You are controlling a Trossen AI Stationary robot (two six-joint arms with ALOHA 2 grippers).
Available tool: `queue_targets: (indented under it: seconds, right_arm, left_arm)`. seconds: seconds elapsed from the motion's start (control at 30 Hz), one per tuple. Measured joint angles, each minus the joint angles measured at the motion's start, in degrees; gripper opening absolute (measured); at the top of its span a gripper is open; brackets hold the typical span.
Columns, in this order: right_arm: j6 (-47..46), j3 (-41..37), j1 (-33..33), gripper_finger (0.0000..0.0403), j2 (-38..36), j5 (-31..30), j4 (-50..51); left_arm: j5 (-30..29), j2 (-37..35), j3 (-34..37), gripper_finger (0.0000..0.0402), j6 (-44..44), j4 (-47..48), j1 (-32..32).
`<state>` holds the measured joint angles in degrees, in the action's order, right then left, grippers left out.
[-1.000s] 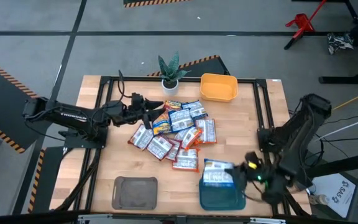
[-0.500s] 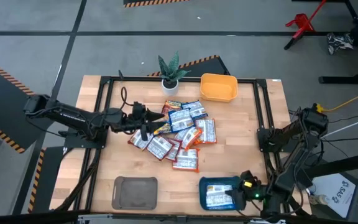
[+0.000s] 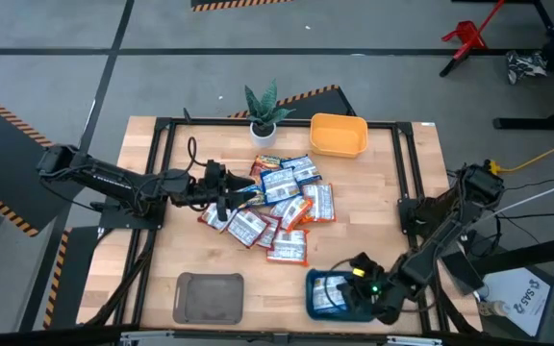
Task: Sort Maruchan noodles
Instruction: Put the blue noodle pack into the blue bin, then put the red noodle pack into the black bin
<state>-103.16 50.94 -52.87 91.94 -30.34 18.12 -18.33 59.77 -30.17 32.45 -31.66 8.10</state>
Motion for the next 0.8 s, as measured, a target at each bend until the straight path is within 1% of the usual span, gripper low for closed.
queue_targets:
  seconds: [0.13, 0.33, 0.43, 0.53, 0.67, 0.73, 0.8]
  right_arm:
    - [0.66, 0.04, 1.29, 0.007, 0.0, 1.44, -0.06]
    - [1.1, 0.04, 1.15, 0.0143, 0.0, 4.39, -0.03]
    - [-1.0, 0.04, 1.16, 0.0171, -0.23, 6.08, -0.06]
    - [-1.4, 0.71, 1.17, 0.0181, -1.28, 7.46, 0.31]
    - [-0.11, 3.72, 1.18, 0.018, -3.83, 7.46, 4.74]
    - [0.43, 6.15, 1.33, 0.0177, -5.16, 6.07, 8.7]
    - [2.9, 9.48, 1.65, 0.0174, -5.92, 3.83, 12.43]
  left_arm:
    - [0.69, 0.0, 0.0, 0.0244, -0.01, 0.0, -0.02]
    - [2.76, 0.0, -0.02, 0.0244, -0.02, 0.22, -0.02]
    - [3.09, 0.0, -0.07, 0.0244, 0.31, 1.78, -0.02]
    - [4.44, 0.0, -0.07, 0.0244, 0.2, 5.96, -0.02]
    - [5.77, -0.15, -0.07, 0.0244, 0.31, 14.27, -0.09]
    - [5.92, -0.16, -0.07, 0.0244, 0.38, 19.18, -0.09]
    - [5.85, -0.38, -0.07, 0.0244, 0.46, 24.84, -0.09]
